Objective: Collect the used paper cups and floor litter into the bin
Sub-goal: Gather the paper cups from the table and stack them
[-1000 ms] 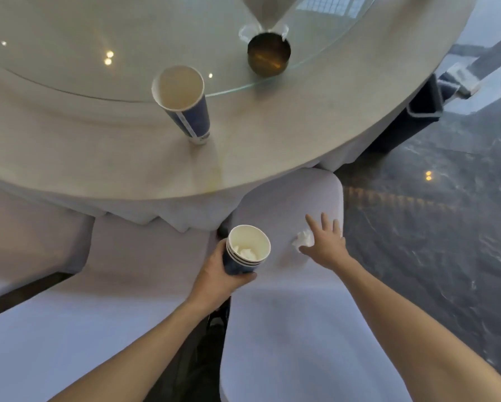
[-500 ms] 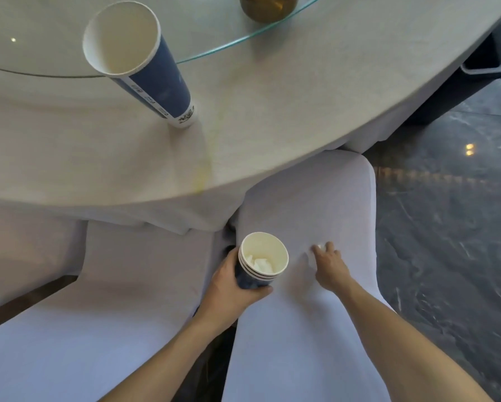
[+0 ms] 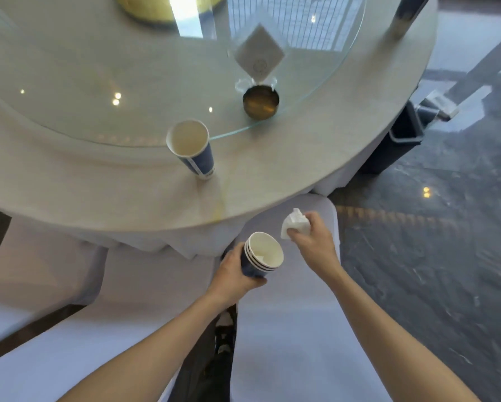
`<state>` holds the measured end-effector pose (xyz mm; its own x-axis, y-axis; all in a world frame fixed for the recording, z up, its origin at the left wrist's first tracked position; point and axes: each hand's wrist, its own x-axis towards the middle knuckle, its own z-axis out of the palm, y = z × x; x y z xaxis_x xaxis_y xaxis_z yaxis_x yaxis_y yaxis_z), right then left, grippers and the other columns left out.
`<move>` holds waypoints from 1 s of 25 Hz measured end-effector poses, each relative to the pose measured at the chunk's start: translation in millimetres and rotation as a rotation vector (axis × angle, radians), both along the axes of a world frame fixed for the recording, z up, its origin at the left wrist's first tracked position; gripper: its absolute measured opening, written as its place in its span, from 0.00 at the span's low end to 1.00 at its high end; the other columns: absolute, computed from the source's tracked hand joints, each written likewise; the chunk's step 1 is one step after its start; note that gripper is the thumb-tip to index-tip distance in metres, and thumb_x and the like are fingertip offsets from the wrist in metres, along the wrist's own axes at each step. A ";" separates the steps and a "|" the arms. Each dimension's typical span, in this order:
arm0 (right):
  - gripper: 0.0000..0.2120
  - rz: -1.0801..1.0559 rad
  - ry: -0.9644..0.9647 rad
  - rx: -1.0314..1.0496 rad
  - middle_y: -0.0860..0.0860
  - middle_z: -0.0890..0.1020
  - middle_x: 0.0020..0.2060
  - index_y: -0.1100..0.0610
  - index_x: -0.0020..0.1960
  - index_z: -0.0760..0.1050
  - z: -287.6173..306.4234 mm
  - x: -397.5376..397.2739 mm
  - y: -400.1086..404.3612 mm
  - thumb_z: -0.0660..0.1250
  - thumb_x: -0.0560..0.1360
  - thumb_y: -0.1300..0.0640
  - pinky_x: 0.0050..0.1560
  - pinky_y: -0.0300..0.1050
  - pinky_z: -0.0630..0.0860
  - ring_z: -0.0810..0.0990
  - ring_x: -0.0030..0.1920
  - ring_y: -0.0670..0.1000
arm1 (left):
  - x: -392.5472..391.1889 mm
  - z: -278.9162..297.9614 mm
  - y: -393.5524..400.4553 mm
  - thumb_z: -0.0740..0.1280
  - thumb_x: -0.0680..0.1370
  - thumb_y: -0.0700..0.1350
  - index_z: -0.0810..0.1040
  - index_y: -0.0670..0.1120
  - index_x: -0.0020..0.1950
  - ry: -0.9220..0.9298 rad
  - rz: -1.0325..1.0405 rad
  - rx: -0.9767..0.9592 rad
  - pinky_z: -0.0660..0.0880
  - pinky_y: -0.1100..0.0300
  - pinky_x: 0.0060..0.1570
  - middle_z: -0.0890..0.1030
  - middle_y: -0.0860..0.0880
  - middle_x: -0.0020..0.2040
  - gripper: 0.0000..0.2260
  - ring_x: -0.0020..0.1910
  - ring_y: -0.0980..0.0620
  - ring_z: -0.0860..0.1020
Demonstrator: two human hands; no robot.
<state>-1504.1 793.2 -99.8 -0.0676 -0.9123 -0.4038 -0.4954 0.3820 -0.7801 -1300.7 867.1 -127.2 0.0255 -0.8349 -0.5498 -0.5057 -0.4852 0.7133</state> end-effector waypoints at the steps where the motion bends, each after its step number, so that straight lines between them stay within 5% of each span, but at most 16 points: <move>1: 0.09 0.025 -0.021 -0.047 0.47 0.81 0.44 0.50 0.53 0.73 25.6 8.5 0.3 0.71 0.77 0.51 0.44 0.54 0.78 0.80 0.46 0.53 | 1.5 13.2 -3.3 0.84 0.64 0.49 0.71 0.55 0.70 -0.001 -0.004 -0.024 0.77 0.52 0.62 0.78 0.52 0.66 0.38 0.66 0.51 0.78; 5: 0.16 0.439 0.223 -0.116 0.53 0.79 0.55 0.58 0.59 0.81 76.1 39.8 10.3 0.73 0.76 0.49 0.54 0.48 0.75 0.77 0.56 0.55 | 12.0 62.1 -8.8 0.82 0.60 0.53 0.73 0.56 0.69 0.014 0.036 -0.134 0.79 0.45 0.61 0.81 0.52 0.62 0.39 0.61 0.50 0.81; 9: 0.18 0.456 0.201 -0.270 0.50 0.78 0.62 0.56 0.65 0.80 109.6 64.9 17.0 0.71 0.78 0.49 0.65 0.47 0.74 0.76 0.63 0.51 | 36.8 86.6 -6.4 0.83 0.64 0.47 0.75 0.52 0.69 0.024 0.083 -0.197 0.76 0.67 0.48 0.82 0.52 0.59 0.35 0.57 0.52 0.81; 13: 0.10 0.560 0.222 -0.503 0.49 0.84 0.55 0.56 0.57 0.84 131.9 96.4 22.8 0.66 0.82 0.53 0.59 0.45 0.76 0.81 0.56 0.49 | 62.1 97.5 -2.5 0.83 0.65 0.47 0.74 0.55 0.66 0.040 0.139 -0.253 0.73 0.70 0.45 0.82 0.54 0.58 0.33 0.57 0.53 0.81; 16: 0.21 0.849 0.334 -0.367 0.49 0.83 0.42 0.57 0.43 0.77 150.0 127.2 30.3 0.54 0.87 0.50 0.64 0.49 0.70 0.80 0.47 0.52 | 80.5 102.2 2.8 0.83 0.62 0.54 0.76 0.56 0.64 0.043 0.212 -0.276 0.80 0.57 0.50 0.83 0.54 0.57 0.32 0.56 0.52 0.82; 18: 0.24 0.973 0.376 -0.183 0.52 0.82 0.41 0.56 0.42 0.72 159.2 142.2 33.9 0.47 0.88 0.47 0.70 0.48 0.65 0.80 0.50 0.54 | 93.0 101.4 9.6 0.82 0.62 0.58 0.76 0.56 0.65 -0.009 0.207 -0.316 0.80 0.49 0.53 0.82 0.55 0.57 0.33 0.55 0.52 0.82; 22: 0.39 0.931 0.304 0.202 0.59 0.83 0.50 0.60 0.53 0.82 154.1 170.9 41.1 0.47 0.81 0.30 0.59 0.52 0.75 0.80 0.49 0.56 | 112.4 101.3 23.4 0.78 0.64 0.59 0.74 0.56 0.71 -0.088 0.004 -0.348 0.79 0.48 0.59 0.82 0.56 0.62 0.36 0.60 0.52 0.81; 25: 0.40 0.962 0.299 0.167 0.55 0.82 0.42 0.60 0.45 0.82 151.4 188.3 44.4 0.48 0.78 0.26 0.51 0.51 0.77 0.79 0.41 0.53 | 124.0 102.7 28.1 0.76 0.65 0.59 0.72 0.55 0.73 -0.122 -0.031 -0.362 0.77 0.47 0.62 0.80 0.55 0.65 0.37 0.63 0.52 0.79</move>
